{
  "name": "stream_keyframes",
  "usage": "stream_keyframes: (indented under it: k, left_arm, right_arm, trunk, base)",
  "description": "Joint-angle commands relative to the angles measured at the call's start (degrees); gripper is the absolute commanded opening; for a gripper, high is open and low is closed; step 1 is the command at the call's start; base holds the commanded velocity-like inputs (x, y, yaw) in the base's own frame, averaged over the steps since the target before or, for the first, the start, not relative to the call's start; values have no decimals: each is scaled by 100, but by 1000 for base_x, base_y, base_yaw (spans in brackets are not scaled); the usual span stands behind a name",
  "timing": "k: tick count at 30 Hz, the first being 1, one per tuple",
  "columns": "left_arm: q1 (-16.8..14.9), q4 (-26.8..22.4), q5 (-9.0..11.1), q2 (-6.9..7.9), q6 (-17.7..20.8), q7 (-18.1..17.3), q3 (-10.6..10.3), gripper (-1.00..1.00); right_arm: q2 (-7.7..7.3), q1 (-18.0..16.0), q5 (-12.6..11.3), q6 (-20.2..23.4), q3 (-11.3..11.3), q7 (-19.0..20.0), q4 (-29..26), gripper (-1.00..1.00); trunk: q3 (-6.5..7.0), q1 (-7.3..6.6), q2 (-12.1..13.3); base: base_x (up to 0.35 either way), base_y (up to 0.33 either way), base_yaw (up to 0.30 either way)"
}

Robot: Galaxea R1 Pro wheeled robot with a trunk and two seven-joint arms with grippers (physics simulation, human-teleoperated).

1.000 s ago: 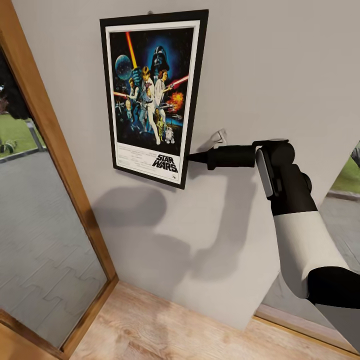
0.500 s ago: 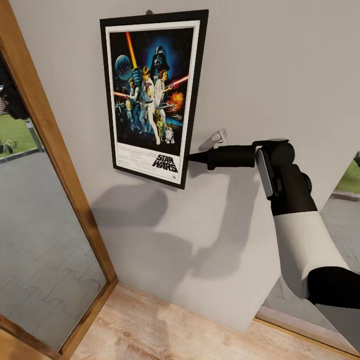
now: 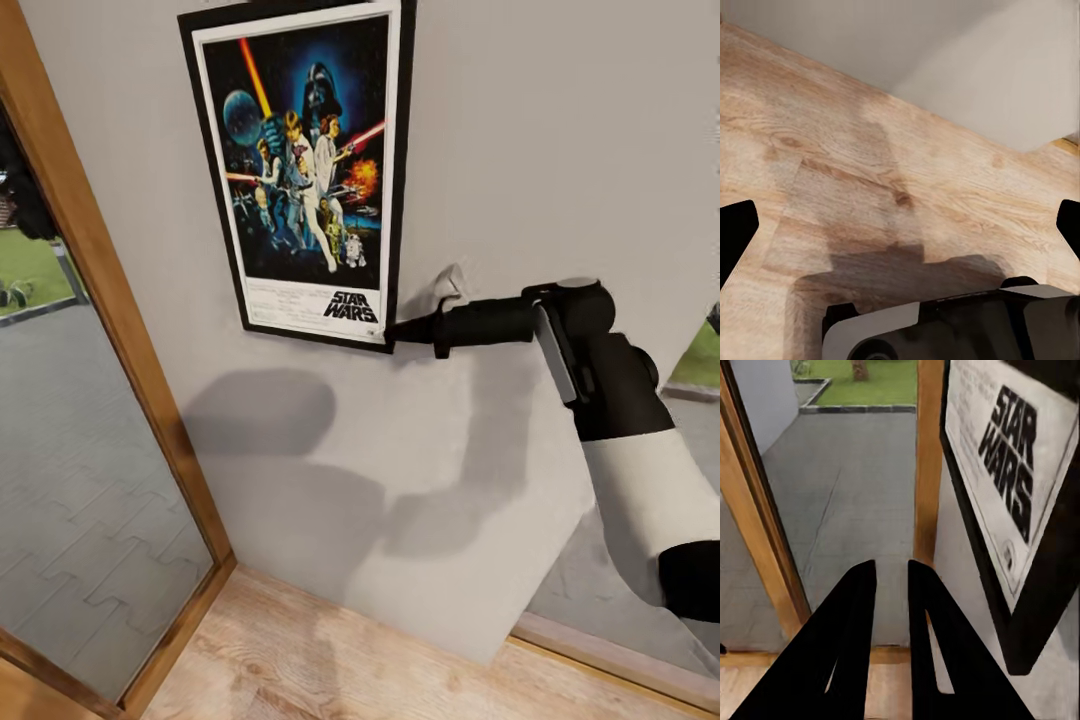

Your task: Pick up the poster from the kitchen countertop and hang it on one of the wall nails in the kitchen.

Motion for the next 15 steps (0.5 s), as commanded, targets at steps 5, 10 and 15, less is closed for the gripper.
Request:
stream_keyframes:
  k: [5, 10, 15]
  left_arm:
    - [-4, -10, -30, -3, 1, -24, 14, 100]
    - [-4, -10, -30, -3, 1, -24, 14, 100]
    - [-4, -10, -30, -3, 3, -24, 14, 100]
  right_arm:
    - [143, -6, -64, 4, 71, -172, 115, -100]
    - [224, -6, -43, -83, 95, -202, 207, -100]
    - [224, -6, -2, -172, 77, -167, 299, 100]
  trunk:
    - [-12, 7, -5]
    - [-12, 7, -5]
    - [-12, 7, -5]
  base:
    - [0, 0, 0]
    - [0, 0, 0]
    - [0, 0, 0]
